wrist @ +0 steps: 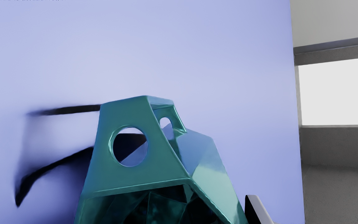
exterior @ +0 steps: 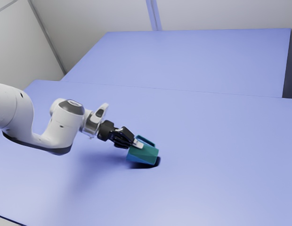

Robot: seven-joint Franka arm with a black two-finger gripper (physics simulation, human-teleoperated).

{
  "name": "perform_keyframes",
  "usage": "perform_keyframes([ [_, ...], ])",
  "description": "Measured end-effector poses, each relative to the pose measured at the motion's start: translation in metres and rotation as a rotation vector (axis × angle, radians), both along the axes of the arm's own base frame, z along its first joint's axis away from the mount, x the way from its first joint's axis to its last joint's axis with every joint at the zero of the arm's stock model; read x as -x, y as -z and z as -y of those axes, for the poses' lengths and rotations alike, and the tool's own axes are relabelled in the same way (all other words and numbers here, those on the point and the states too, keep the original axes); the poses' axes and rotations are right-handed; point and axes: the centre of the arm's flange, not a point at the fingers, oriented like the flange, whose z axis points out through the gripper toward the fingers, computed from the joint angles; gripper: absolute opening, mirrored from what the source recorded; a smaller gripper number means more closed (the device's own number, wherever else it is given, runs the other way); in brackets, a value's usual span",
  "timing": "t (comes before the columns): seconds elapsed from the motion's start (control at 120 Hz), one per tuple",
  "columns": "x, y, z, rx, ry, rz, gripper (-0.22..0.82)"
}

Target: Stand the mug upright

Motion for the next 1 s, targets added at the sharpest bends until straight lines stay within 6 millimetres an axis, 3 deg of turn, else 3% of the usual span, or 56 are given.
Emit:
perform_keyframes([
  [0.125, -0.002, -0.011, 0.005, -0.003, 0.025, 0.042, -0.13],
  [0.267, -0.003, -0.037, 0.016, -0.029, 0.064, 0.106, -0.15],
  [0.408, -0.025, -0.074, 0.018, -0.236, 0.218, 0.17, -0.16],
  [0.558, -0.043, -0.105, 0.006, -0.532, 0.36, 0.191, -0.17],
  [0.708, -0.055, -0.123, -0.023, -0.775, 0.395, 0.167, -0.17],
  [0.8, -0.06, -0.126, -0.046, -0.888, 0.38, 0.134, -0.17],
  [0.883, -0.063, -0.115, -0.063, -0.956, 0.36, 0.086, -0.17],
  [1.0, -0.067, -0.101, -0.059, -1.004, 0.347, 0.052, -0.17],
])
